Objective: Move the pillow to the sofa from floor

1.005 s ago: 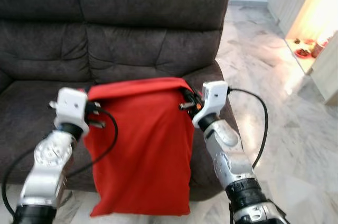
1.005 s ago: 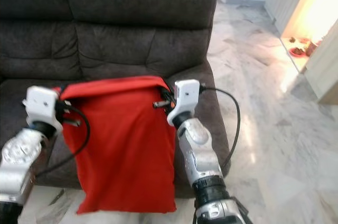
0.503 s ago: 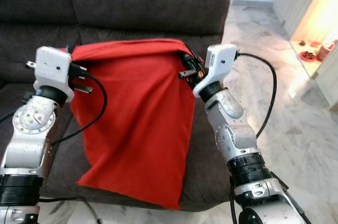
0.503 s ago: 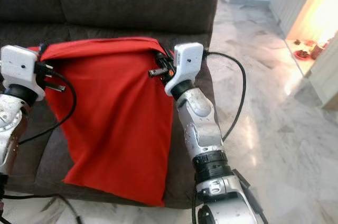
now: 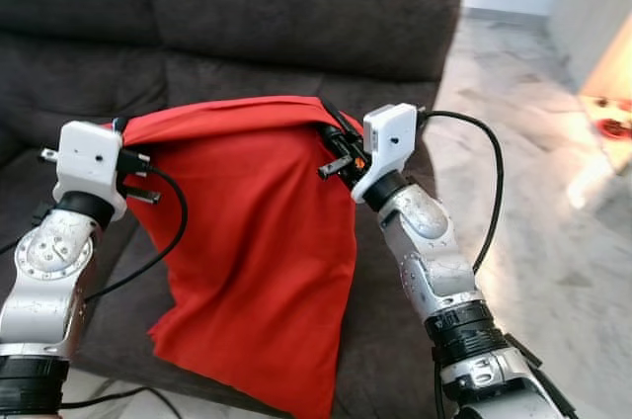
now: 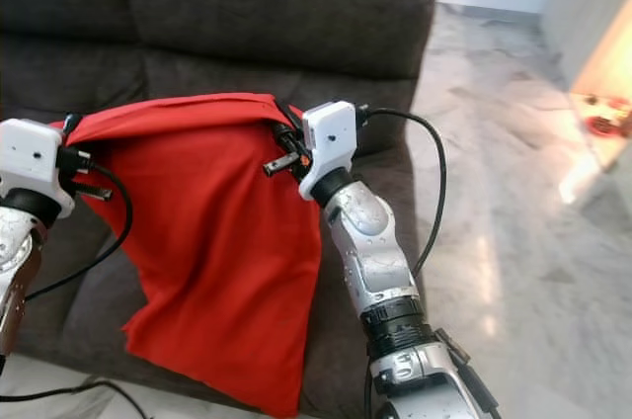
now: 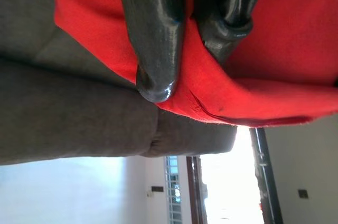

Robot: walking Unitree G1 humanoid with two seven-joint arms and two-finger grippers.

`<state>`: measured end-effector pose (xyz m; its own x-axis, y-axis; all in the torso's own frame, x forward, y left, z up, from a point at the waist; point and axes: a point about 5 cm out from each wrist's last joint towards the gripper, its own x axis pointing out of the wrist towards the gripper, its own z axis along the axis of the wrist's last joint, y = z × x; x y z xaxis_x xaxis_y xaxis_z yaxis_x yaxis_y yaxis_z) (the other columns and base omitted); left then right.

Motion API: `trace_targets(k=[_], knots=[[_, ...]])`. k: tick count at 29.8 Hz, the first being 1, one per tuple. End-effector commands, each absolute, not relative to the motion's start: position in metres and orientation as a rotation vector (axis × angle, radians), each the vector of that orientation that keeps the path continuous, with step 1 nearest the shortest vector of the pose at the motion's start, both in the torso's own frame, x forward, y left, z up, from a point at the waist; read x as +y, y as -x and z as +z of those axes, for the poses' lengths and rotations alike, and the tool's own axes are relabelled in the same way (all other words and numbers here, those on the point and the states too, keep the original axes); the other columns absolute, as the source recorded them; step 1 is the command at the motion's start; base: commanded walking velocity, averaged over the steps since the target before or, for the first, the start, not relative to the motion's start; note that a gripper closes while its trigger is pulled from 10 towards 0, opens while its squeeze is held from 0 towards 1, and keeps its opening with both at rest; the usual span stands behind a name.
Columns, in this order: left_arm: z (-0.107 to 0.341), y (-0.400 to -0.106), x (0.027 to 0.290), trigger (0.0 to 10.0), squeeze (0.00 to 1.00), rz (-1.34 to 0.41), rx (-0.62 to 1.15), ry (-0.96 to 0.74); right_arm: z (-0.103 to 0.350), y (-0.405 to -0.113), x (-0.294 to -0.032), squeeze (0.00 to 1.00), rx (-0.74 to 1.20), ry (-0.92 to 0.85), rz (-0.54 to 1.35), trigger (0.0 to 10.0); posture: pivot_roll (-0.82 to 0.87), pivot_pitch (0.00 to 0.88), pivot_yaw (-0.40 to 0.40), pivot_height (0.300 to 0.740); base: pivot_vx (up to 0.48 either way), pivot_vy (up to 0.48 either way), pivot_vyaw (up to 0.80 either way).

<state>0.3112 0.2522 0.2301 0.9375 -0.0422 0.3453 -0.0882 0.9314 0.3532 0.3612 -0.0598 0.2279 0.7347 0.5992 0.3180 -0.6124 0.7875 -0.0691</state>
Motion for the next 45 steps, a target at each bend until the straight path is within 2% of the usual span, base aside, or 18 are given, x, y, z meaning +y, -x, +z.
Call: trace_targets(k=[1, 11, 20, 26, 45], knots=[[0.228, -0.304, 0.279, 10.0, 0.0, 0.158, -0.331, -0.349, 0.247, -0.362, -0.085, 0.0, -0.432, -0.077, 0.572, 10.0, 0.08, 0.112, 0.006, 0.74, 0.0, 0.0, 0.0], [0.242, -0.306, 0.275, 10.0, 0.0, 0.149, -0.386, -0.341, 0.249, -0.364, -0.087, 0.0, -0.456, -0.045, 0.545, 10.0, 0.08, 0.105, 0.004, 0.74, 0.0, 0.0, 0.0], [0.239, -0.306, 0.277, 10.0, 0.0, 0.169, -0.384, -0.335, 0.251, -0.363, -0.085, 0.0, -0.47, -0.033, 0.544, 10.0, 0.08, 0.105, 0.004, 0.74, 0.0, 0.0, 0.68], [0.236, -0.305, 0.275, 10.0, 0.0, 0.166, -0.379, -0.326, 0.241, -0.36, -0.082, 0.0, -0.44, -0.077, 0.553, 10.0, 0.08, 0.108, 0.002, 0.74, 0.0, 0.0, 0.0], [0.24, -0.305, 0.277, 10.0, 0.0, 0.174, -0.393, -0.33, 0.24, -0.359, -0.082, 0.0, -0.435, -0.091, 0.539, 10.0, 0.08, 0.105, 0.003, 0.74, 0.282, 0.0, 0.0]])
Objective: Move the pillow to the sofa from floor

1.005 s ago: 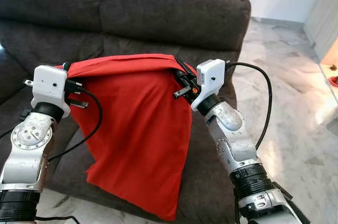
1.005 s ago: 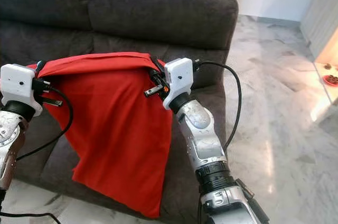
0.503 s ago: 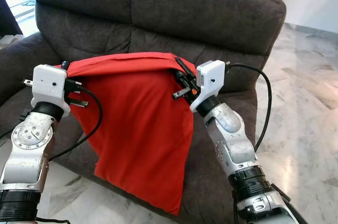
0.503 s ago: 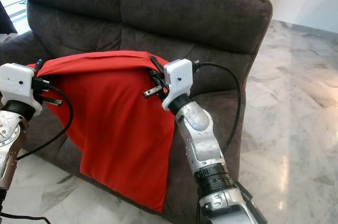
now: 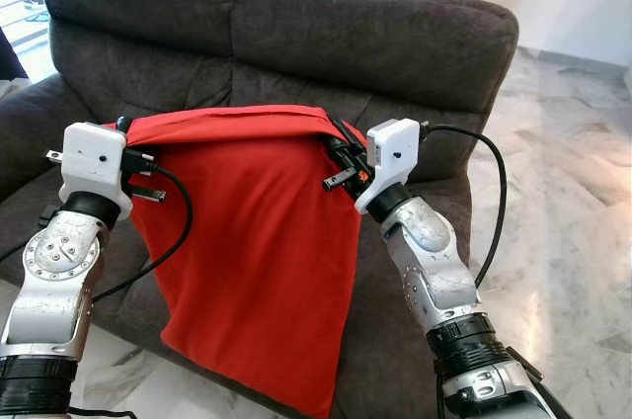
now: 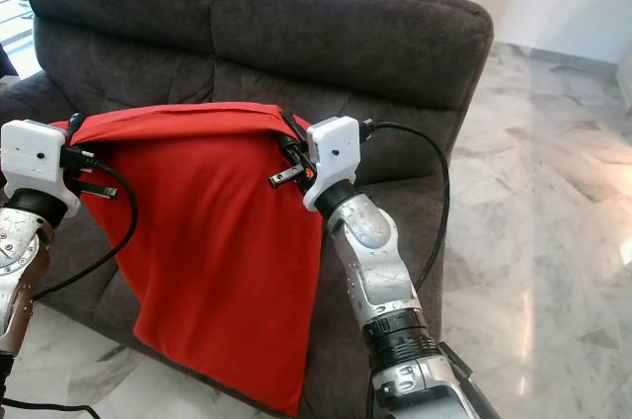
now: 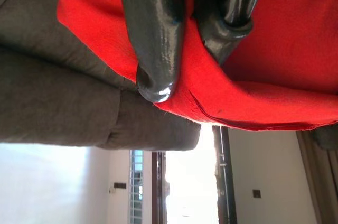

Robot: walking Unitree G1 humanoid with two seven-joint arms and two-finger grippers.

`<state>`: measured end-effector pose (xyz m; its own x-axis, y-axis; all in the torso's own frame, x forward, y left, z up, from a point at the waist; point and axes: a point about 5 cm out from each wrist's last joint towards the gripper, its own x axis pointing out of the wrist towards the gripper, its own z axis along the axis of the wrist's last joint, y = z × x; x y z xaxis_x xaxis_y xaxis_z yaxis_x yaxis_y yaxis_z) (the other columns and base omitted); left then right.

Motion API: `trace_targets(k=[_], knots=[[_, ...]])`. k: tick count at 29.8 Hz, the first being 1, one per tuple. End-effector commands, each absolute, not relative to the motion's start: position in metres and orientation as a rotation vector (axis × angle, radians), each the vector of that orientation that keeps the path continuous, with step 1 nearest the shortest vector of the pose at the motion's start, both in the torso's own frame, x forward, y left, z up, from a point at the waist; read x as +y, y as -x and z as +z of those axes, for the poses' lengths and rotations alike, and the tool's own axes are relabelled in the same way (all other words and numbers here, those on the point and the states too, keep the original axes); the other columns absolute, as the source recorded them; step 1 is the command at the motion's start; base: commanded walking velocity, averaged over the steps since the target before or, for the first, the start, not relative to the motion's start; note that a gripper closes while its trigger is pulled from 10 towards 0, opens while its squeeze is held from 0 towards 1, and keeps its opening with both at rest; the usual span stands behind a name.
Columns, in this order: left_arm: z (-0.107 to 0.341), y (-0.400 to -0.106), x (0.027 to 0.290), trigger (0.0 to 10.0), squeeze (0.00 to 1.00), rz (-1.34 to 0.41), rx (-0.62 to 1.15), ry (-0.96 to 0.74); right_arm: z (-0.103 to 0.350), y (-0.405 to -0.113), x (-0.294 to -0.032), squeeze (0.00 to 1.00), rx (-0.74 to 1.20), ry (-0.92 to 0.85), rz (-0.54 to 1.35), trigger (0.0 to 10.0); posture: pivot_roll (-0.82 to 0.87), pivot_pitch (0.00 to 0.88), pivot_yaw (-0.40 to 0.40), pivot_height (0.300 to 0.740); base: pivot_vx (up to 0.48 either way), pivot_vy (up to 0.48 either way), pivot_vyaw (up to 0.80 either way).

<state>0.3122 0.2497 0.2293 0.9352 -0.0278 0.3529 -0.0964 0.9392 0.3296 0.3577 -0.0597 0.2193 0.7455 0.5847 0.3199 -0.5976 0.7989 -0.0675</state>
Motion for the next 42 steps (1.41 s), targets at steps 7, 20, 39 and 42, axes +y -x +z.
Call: trace_targets(k=[7, 20, 39, 42], knots=[[0.24, -0.305, 0.277, 10.0, 0.0, 0.177, -0.395, -0.329, 0.239, -0.357, -0.08, 0.0, -0.442, -0.05, 0.554, 10.0, 0.08, 0.107, 0.003, 0.74, 0.314, 0.0, 0.46], [0.228, -0.31, 0.265, 10.0, 0.0, 0.07, -0.336, -0.311, 0.23, -0.364, -0.085, 0.0, -0.372, -0.076, 0.477, 10.0, 0.08, 0.11, 0.001, 0.74, 0.098, 0.0, 0.06], [0.216, -0.351, 0.25, 10.0, 0.0, -0.007, -0.217, -0.454, 0.221, -0.397, -0.079, 0.0, -0.217, -0.048, 0.386, 10.0, 0.09, 0.115, 0.001, 0.74, 0.0, 0.0, 0.0], [0.223, -0.356, 0.253, 10.0, 0.0, 0.009, -0.243, -0.461, 0.225, -0.402, -0.085, 0.0, -0.221, -0.045, 0.337, 10.0, 0.09, 0.115, 0.001, 0.74, 0.0, 0.0, 0.0]])
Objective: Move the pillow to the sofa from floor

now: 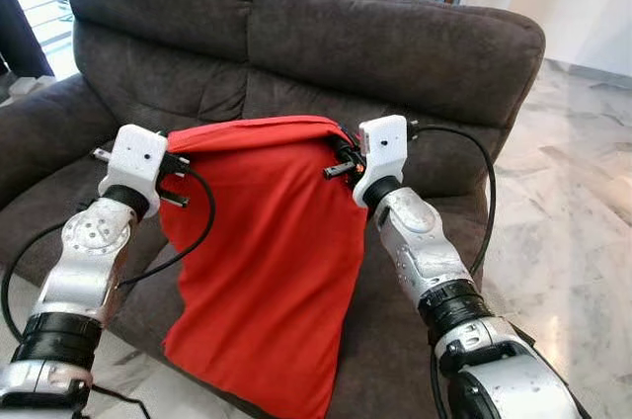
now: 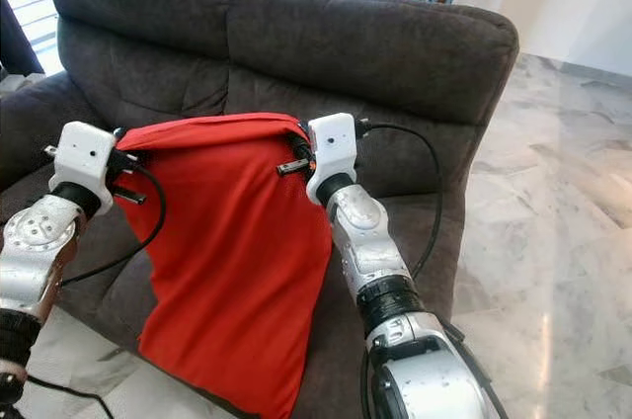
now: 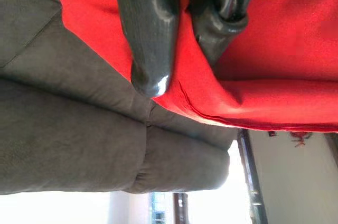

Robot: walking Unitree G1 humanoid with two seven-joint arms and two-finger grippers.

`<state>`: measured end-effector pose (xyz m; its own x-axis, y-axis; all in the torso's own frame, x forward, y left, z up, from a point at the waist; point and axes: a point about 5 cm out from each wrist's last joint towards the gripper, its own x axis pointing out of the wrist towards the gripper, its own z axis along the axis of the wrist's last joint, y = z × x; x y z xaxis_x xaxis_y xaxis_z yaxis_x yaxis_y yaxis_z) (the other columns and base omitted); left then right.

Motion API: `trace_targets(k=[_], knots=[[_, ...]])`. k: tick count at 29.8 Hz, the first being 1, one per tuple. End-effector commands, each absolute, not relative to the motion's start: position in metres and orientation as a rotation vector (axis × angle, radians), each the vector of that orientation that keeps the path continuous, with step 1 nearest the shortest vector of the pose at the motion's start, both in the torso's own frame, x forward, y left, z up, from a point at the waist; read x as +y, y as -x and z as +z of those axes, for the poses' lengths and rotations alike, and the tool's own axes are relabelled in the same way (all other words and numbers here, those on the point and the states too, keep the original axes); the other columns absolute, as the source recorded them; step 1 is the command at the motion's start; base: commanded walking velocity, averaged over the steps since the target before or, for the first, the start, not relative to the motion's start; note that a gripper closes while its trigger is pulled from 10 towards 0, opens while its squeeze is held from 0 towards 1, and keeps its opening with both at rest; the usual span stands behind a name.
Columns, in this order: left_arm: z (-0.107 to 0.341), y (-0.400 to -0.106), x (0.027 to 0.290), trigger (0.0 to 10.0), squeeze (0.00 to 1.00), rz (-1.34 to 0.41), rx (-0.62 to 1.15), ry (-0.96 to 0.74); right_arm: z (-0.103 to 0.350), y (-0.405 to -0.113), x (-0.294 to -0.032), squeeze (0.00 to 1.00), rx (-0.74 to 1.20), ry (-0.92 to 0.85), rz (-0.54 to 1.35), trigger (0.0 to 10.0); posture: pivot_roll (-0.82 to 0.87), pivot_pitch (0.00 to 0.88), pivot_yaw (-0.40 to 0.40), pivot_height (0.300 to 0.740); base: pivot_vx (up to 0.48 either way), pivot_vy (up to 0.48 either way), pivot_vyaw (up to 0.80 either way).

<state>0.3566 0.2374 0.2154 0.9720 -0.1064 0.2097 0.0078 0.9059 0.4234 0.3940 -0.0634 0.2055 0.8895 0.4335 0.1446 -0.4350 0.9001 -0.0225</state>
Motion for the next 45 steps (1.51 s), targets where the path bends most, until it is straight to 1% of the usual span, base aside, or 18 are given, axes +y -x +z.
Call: trace_targets(k=[1, 5, 6, 8, 11, 14, 17, 22, 23, 25, 31, 38, 39, 40, 41, 42, 43, 45], knots=[[0.227, -0.358, 0.254, 10.0, 0.0, 0.009, -0.255, -0.462, 0.23, -0.404, -0.088, 0.0, -0.226, -0.049, 0.319, 10.0, 0.09, 0.12, 0.002, 0.74, 0.0, 0.0, 0.0], [0.242, -0.368, 0.256, 10.0, 0.0, 0.017, -0.277, -0.487, 0.248, -0.412, -0.099, 0.0, -0.246, -0.031, 0.254, 10.0, 0.09, 0.119, 0.003, 0.74, 0.0, 0.0, 0.0], [0.251, -0.375, 0.259, 10.0, 0.0, 0.031, -0.283, -0.506, 0.261, -0.417, -0.104, 0.0, -0.263, -0.025, 0.227, 10.0, 0.09, 0.118, 0.005, 0.74, 0.0, 0.0, 0.0], [0.255, -0.377, 0.26, 10.0, 0.0, 0.038, -0.284, -0.516, 0.265, -0.418, -0.106, 0.0, -0.269, -0.021, 0.221, 10.0, 0.09, 0.118, 0.005, 0.74, 0.0, 0.0, 0.0], [0.276, -0.386, 0.261, 10.0, 0.0, 0.058, -0.305, -0.531, 0.284, -0.423, -0.115, 0.0, -0.279, 0.016, 0.169, 10.0, 0.1, 0.122, 0.007, 0.74, 0.0, 0.0, 0.0], [0.289, -0.389, 0.259, 10.0, 0.0, 0.062, -0.333, -0.541, 0.293, -0.425, -0.122, 0.0, -0.283, 0.012, 0.127, 10.0, 0.1, 0.125, 0.008, 0.74, 0.0, 0.0, 0.0], [0.29, -0.391, 0.256, 10.0, 0.0, 0.056, -0.342, -0.548, 0.295, -0.425, -0.127, 0.0, -0.286, 0.003, 0.106, 10.0, 0.1, 0.13, 0.008, 0.74, 0.0, 0.0, 0.0], [0.264, -0.392, 0.252, 10.0, 0.0, 0.029, -0.293, -0.555, 0.256, -0.424, -0.132, 0.0, -0.184, 0.015, 0.09, 10.0, 0.09, 0.138, 0.009, 0.74, 0.0, 0.0, 0.0], [0.264, -0.392, 0.252, 10.0, 0.0, 0.029, -0.293, -0.555, 0.256, -0.424, -0.132, 0.0, -0.184, 0.015, 0.09, 10.0, 0.09, 0.138, 0.009, 0.74, 0.0, 0.0, 0.0], [0.244, -0.39, 0.252, 10.0, 0.0, 0.013, -0.243, -0.55, 0.233, -0.421, -0.134, 0.0, -0.123, 0.035, 0.083, 10.0, 0.09, 0.138, 0.011, 0.74, 0.0, 0.0, 0.0], [0.213, -0.38, 0.252, 10.0, 0.0, -0.009, -0.186, -0.537, 0.202, -0.415, -0.136, 0.0, -0.047, 0.041, 0.077, 10.0, 0.09, 0.139, 0.01, 0.74, 0.0, 0.0, 0.0], [0.185, -0.37, 0.246, 10.0, 0.0, -0.061, -0.141, -0.555, 0.168, -0.404, -0.136, 0.0, 0.035, 0.021, 0.069, 10.0, 0.1, 0.131, 0.007, 0.74, 0.0, 0.0, 0.0], [0.183, -0.369, 0.247, 10.0, 0.71, -0.056, -0.137, -0.557, 0.165, -0.403, -0.137, 0.07, 0.042, 0.023, 0.066, 10.0, 0.1, 0.131, 0.007, 0.74, 0.0, 0.0, 0.0], [0.182, -0.368, 0.247, 10.0, 0.71, -0.052, -0.134, -0.559, 0.163, -0.403, -0.138, 0.07, 0.046, 0.025, 0.064, 10.0, 0.1, 0.131, 0.007, 0.74, 0.0, 0.0, 0.0], [0.181, -0.367, 0.249, 10.0, 1.0, -0.043, -0.129, -0.558, 0.161, -0.402, -0.139, 0.75, 0.053, 0.019, 0.054, 10.0, 0.1, 0.131, 0.007, 0.74, 0.0, 0.0, 0.0], [0.181, -0.367, 0.249, 10.0, 1.0, -0.043, -0.129, -0.558, 0.161, -0.402, -0.139, 0.75, 0.053, 0.019, 0.054, 10.0, 0.1, 0.131, 0.007, 0.74, 0.0, 0.0, 0.0], [0.181, -0.366, 0.249, 10.0, 1.0, -0.04, -0.128, -0.554, 0.161, -0.402, -0.14, 0.89, 0.054, 0.015, 0.047, 10.0, 0.1, 0.131, 0.007, 0.74, 0.0, 0.0, 0.0], [0.18, -0.364, 0.252, 10.0, 1.0, -0.028, -0.127, -0.55, 0.159, -0.401, -0.144, 0.88, 0.05, 0.011, 0.023, 10.0, 0.1, 0.127, 0.005, 0.74, 0.0, 0.0, 0.0]])
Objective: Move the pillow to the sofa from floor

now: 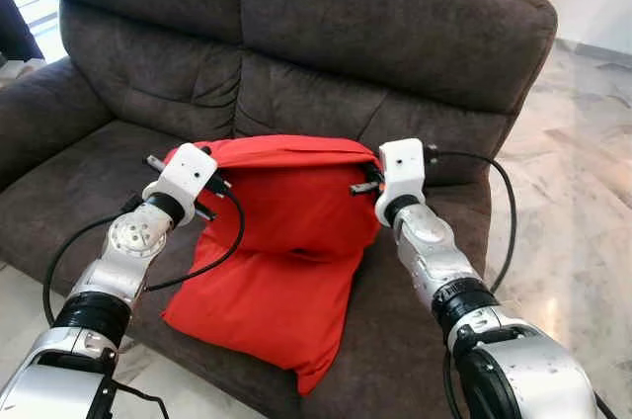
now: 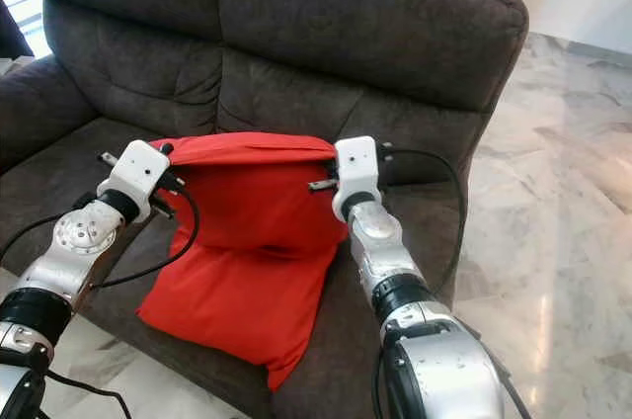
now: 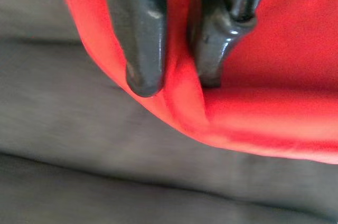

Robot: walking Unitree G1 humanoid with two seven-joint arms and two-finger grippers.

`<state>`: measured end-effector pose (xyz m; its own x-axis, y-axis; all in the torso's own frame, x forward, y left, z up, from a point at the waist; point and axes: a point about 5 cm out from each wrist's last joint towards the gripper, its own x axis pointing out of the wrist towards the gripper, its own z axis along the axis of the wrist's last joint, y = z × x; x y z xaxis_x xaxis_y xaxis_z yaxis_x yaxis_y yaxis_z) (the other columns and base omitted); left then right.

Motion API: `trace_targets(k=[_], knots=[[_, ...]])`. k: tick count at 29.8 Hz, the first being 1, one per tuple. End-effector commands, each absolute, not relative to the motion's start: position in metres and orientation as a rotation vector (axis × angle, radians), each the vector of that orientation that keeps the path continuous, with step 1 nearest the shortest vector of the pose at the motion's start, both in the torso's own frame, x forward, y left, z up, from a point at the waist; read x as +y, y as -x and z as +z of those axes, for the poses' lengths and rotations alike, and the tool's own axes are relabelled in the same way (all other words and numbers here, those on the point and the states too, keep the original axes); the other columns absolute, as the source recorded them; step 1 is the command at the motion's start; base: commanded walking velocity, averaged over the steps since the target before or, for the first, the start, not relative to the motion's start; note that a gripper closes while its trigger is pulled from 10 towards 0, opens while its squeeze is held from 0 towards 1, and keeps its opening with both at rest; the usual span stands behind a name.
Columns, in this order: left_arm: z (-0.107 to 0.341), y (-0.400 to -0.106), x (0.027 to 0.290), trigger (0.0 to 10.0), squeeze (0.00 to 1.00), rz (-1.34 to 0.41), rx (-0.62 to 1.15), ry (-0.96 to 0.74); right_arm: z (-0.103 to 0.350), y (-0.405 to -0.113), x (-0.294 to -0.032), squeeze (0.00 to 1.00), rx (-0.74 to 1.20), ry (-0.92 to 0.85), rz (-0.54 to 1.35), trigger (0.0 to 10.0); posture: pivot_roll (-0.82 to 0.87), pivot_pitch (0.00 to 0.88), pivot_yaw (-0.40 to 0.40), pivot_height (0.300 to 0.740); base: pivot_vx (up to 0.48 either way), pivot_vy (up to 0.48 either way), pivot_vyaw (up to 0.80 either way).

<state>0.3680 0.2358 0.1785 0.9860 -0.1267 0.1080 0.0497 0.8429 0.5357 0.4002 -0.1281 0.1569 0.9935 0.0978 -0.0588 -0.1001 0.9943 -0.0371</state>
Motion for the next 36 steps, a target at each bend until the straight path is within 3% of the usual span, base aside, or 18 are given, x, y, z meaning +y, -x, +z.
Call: trace_targets(k=[1, 8, 9, 10, 11, 12, 13, 16, 17, 26, 31, 36], knots=[[0.18, -0.364, 0.252, 10.0, 1.0, -0.026, -0.128, -0.549, 0.159, -0.401, -0.144, 0.88, 0.05, 0.011, 0.021, 10.0, 0.1, 0.126, 0.005, 0.74, 0.0, 0.0, 0.0], [0.175, -0.356, 0.261, 10.0, 1.0, -0.003, -0.117, -0.514, 0.152, -0.397, -0.146, 0.85, 0.047, -0.011, -0.023, 10.0, 0.1, 0.105, 0.03, 0.74, 0.0, 0.0, 0.0], [0.174, -0.353, 0.261, 10.0, 1.0, 0.004, -0.125, -0.502, 0.15, -0.396, -0.149, 0.77, 0.05, -0.023, -0.039, 10.0, 0.11, 0.105, 0.032, 0.74, 0.0, 0.0, 0.0], [0.172, -0.351, 0.261, 10.0, 1.0, 0.008, -0.128, -0.492, 0.147, -0.394, -0.151, 0.43, 0.051, -0.03, -0.044, 10.0, 0.13, 0.115, 0.03, 0.74, 0.0, 0.0, 0.0], [0.17, -0.348, 0.261, 10.0, 1.0, 0.015, -0.128, -0.478, 0.144, -0.393, -0.153, 0.18, 0.052, -0.036, -0.049, 10.0, 0.14, 0.117, 0.028, 0.74, 0.0, 0.0, 0.0], [0.166, -0.344, 0.262, 10.0, 1.0, 0.028, -0.126, -0.458, 0.139, -0.39, -0.155, 0.0, 0.059, -0.041, -0.06, 10.0, 0.15, 0.11, 0.018, 0.74, 0.0, 0.0, 0.0], [0.158, -0.335, 0.263, 10.0, 0.84, 0.052, -0.114, -0.419, 0.129, -0.385, -0.161, 0.0, 0.082, -0.047, -0.075, 10.0, 0.15, 0.114, 0.007, 0.74, 0.0, 0.0, 0.0], [0.151, -0.329, 0.263, 10.0, 0.84, 0.066, -0.104, -0.394, 0.122, -0.381, -0.165, 0.0, 0.1, -0.05, -0.08, 10.0, 0.15, 0.114, 0.004, 0.74, 0.0, 0.0, 0.0], [0.137, -0.321, 0.264, 10.0, 0.0, 0.1, -0.069, -0.328, 0.112, -0.376, -0.172, 0.0, 0.127, -0.061, -0.084, 10.0, 0.17, 0.114, -0.022, 0.74, 0.0, 0.0, 0.0], [0.096, -0.296, 0.268, 10.0, 0.0, 0.16, 0.069, -0.184, 0.084, -0.357, -0.197, 0.0, 0.203, -0.058, -0.098, 10.0, 0.17, 0.116, -0.046, 0.74, 0.0, 0.0, 0.0], [0.072, -0.29, 0.264, 10.0, 0.0, 0.165, 0.165, -0.189, 0.08, -0.351, -0.199, 0.0, 0.179, -0.075, -0.086, 10.0, 0.14, 0.135, -0.043, 0.74, 0.0, 0.0, 0.0], [0.104, -0.292, 0.254, 10.0, 0.0, 0.185, -0.034, -0.153, 0.093, -0.351, -0.191, 0.0, 0.048, -0.098, -0.024, 10.0, 0.1, 0.137, -0.035, 0.74, 0.0, 0.0, 0.0]])
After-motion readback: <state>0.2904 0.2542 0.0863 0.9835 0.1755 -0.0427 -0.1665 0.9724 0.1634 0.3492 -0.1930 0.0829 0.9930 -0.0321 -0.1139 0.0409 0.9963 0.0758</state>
